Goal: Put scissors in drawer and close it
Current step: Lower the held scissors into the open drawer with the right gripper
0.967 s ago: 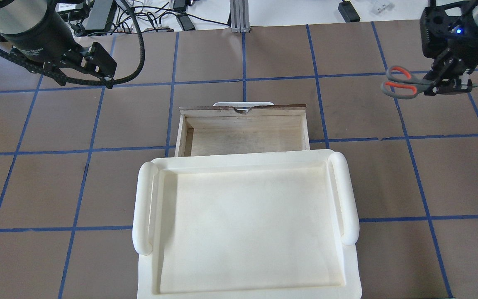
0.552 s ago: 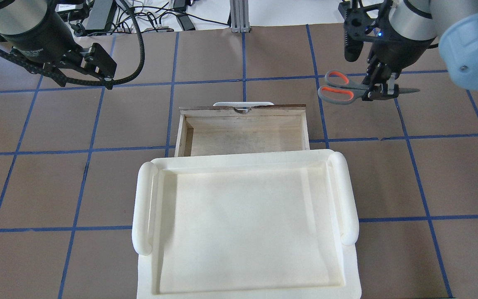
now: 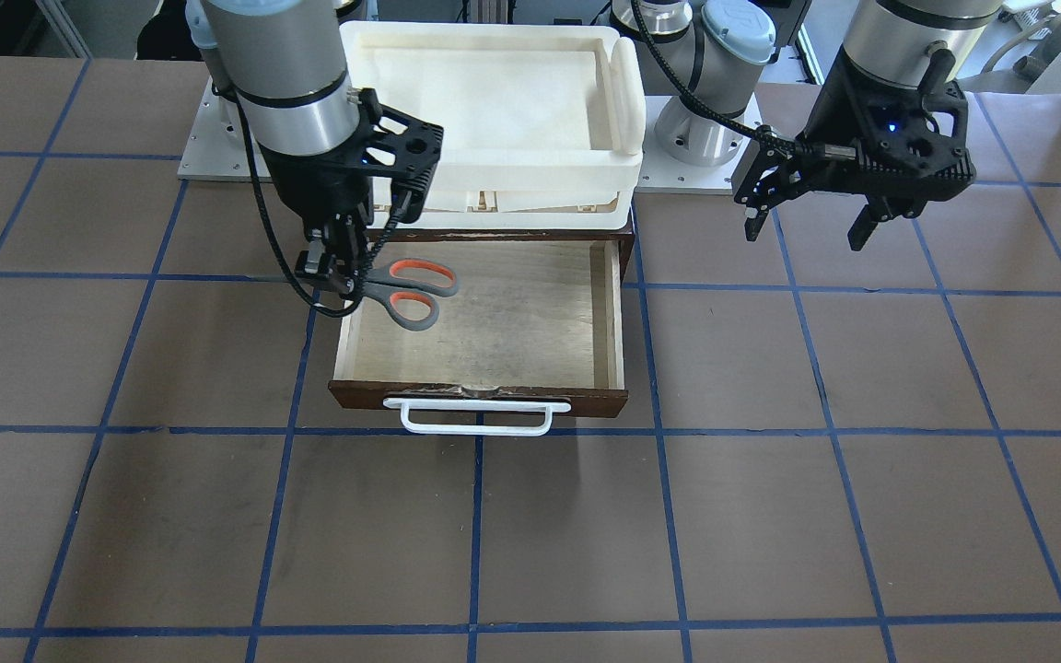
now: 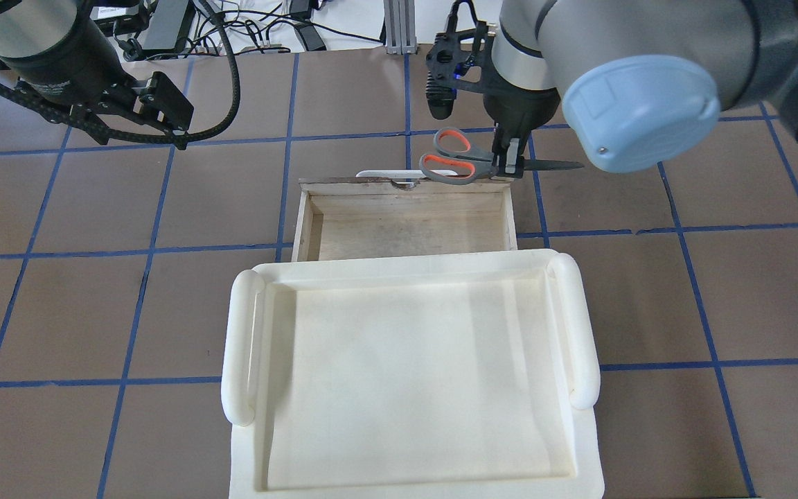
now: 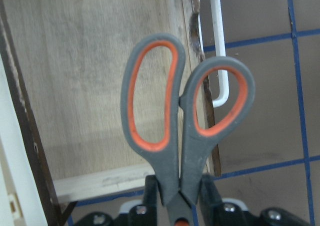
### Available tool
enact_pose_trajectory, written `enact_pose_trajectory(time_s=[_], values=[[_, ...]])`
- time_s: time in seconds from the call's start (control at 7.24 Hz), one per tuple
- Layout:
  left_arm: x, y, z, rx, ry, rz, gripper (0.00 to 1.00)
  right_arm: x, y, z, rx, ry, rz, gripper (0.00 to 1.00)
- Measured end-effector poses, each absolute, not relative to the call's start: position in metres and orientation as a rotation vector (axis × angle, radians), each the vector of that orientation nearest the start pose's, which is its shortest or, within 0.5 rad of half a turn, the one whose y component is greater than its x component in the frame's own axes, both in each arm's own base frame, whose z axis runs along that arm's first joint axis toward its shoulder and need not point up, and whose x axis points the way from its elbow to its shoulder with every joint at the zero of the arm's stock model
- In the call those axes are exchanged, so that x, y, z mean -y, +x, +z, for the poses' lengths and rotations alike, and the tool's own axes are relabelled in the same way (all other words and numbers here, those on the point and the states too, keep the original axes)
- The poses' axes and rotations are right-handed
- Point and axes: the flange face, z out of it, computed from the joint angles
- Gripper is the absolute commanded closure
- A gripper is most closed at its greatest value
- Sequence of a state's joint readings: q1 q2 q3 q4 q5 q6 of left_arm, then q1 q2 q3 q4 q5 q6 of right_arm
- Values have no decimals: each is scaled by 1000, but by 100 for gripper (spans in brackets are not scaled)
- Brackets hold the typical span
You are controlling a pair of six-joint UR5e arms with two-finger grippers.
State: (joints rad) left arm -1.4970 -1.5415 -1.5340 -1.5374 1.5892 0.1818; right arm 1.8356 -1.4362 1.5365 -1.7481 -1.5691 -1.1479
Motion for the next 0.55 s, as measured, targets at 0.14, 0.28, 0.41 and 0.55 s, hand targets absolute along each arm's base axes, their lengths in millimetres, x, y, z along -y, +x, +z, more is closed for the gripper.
enact_pose_trajectory(time_s=[0.14, 0.28, 0.41, 0.55], values=[[496, -94, 524, -3103, 163, -147, 0, 503, 304, 439, -2391, -2073, -98, 85], [497, -91, 524, -3104, 154, -143, 0, 502, 329, 423, -2364, -2095, -84, 85], [497, -87, 523, -3106, 142, -136, 0, 501, 349, 406, -2343, -2109, -59, 85], [497, -85, 523, -3107, 136, -130, 0, 501, 363, 390, -2330, -2117, -45, 85]])
